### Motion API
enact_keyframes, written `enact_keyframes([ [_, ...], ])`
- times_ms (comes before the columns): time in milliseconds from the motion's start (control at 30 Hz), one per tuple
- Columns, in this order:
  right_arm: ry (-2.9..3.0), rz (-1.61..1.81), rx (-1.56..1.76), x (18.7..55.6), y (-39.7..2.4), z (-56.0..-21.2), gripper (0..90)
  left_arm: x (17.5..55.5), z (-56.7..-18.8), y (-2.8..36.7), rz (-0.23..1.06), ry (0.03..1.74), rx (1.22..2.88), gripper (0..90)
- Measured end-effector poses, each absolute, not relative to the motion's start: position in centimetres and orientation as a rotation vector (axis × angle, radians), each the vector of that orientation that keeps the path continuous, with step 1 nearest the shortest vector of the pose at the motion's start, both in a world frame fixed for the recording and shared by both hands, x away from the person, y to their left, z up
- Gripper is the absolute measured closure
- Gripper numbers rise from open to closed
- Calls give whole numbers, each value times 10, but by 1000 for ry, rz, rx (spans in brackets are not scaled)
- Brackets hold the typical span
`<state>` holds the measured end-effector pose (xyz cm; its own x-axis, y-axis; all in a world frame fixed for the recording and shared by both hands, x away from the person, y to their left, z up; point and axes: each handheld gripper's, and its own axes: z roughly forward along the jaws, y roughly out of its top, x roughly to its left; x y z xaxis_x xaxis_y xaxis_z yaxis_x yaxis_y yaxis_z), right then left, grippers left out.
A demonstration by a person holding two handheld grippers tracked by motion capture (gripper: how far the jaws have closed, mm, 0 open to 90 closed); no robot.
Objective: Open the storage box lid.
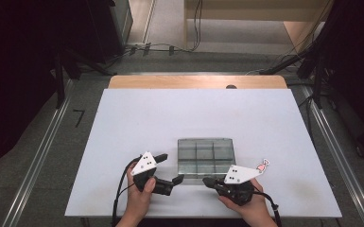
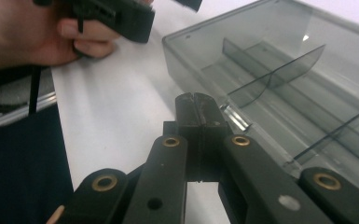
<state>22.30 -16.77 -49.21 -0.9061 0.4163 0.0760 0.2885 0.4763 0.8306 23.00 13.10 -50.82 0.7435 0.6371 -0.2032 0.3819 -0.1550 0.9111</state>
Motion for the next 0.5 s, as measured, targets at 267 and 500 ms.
enact_keyframes([
  [267,2631,1350,678,227,-166,-503,880,230,-508,131,271,800,1780,24],
  [500,2642,1307,733,232,-169,-507,881,230,-509,130,271,800,1782,24],
])
